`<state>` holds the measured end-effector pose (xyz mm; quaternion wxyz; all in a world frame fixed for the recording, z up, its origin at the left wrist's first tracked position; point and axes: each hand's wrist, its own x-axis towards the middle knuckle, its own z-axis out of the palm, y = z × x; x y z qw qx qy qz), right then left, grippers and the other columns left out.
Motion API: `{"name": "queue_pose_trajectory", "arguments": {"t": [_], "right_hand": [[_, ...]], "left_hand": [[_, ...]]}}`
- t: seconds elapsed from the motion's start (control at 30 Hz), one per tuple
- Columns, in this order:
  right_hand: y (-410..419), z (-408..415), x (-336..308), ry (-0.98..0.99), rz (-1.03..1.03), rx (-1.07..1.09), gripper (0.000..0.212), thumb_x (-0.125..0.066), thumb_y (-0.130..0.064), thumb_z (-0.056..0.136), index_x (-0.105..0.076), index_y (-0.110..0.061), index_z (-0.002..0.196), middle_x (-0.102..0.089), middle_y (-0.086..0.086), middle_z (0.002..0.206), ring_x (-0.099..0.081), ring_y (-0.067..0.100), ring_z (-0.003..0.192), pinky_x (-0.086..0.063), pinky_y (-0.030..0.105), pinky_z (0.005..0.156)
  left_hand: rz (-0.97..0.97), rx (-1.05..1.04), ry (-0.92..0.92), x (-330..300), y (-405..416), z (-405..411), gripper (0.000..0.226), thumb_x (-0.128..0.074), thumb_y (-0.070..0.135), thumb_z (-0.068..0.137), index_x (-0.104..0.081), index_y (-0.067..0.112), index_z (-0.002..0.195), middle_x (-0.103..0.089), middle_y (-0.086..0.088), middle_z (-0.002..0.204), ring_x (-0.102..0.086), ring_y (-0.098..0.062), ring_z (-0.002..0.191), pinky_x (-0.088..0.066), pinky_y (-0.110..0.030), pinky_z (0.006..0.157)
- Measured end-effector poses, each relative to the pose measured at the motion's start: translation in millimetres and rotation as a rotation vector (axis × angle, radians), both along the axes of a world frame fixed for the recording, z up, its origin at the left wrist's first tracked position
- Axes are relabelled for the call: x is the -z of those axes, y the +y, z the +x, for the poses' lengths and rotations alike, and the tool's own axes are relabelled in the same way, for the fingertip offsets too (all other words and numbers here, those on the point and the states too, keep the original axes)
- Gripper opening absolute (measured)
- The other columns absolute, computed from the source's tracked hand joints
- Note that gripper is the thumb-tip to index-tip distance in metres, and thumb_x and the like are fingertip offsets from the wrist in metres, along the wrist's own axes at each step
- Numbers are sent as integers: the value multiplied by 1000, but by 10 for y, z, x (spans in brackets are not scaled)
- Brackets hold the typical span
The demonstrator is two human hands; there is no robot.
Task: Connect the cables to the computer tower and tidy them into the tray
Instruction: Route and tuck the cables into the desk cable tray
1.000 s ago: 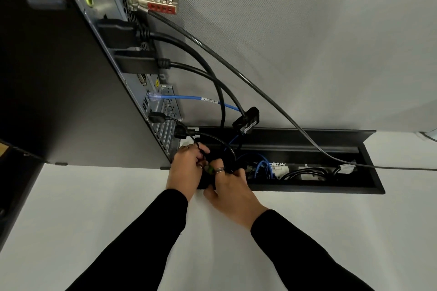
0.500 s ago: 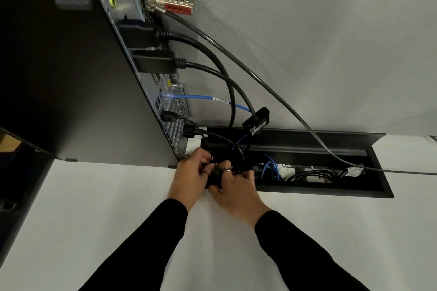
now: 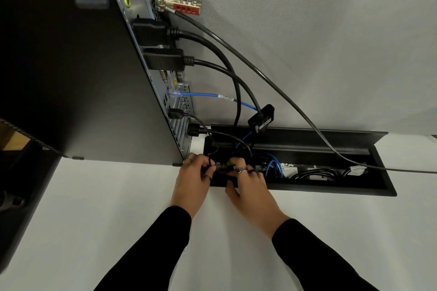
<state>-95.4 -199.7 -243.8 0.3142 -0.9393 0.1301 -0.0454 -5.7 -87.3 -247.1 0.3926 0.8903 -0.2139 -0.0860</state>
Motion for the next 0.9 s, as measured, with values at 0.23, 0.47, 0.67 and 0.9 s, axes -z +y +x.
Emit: {"name": "queue_pose_trajectory", "arguments": {"t": [0.23, 0.47, 0.67, 0.9], "right_hand": [[8, -27, 15, -6, -99, -3, 39, -40, -24, 86, -21, -30, 120, -60, -3, 106, -45, 20, 108, -25, 34, 90], [-86, -135, 43, -141, -6, 143, 30, -52, -12, 86, -48, -21, 114, -63, -5, 102, -50, 20, 100, -31, 32, 81], [-120, -164, 73, -98, -12, 165, 25, -55, -13, 87, -52, -18, 111, -64, -3, 101, -52, 20, 101, -30, 32, 83], [-133, -241, 55, -80, -105, 217, 22, -47, -22, 82, -61, -16, 98, -66, 0, 95, -58, 26, 94, -34, 34, 79]], "left_hand": [[161, 32, 22, -50, -1, -9, 12, -62, 16, 86, -65, 7, 93, -43, 0, 91, -48, -16, 69, -47, -28, 72], [201, 70, 25, -93, -10, -32, 12, -61, 22, 86, -67, 17, 94, -41, 2, 91, -46, -14, 73, -42, -25, 69], [204, 87, 29, -89, 15, -58, 12, -59, 23, 87, -67, 21, 96, -40, 4, 95, -45, -10, 77, -37, -20, 70], [214, 101, 44, -121, 57, -97, 18, -57, 20, 87, -63, 18, 105, -43, 1, 102, -52, -17, 96, -48, -30, 83]]}}
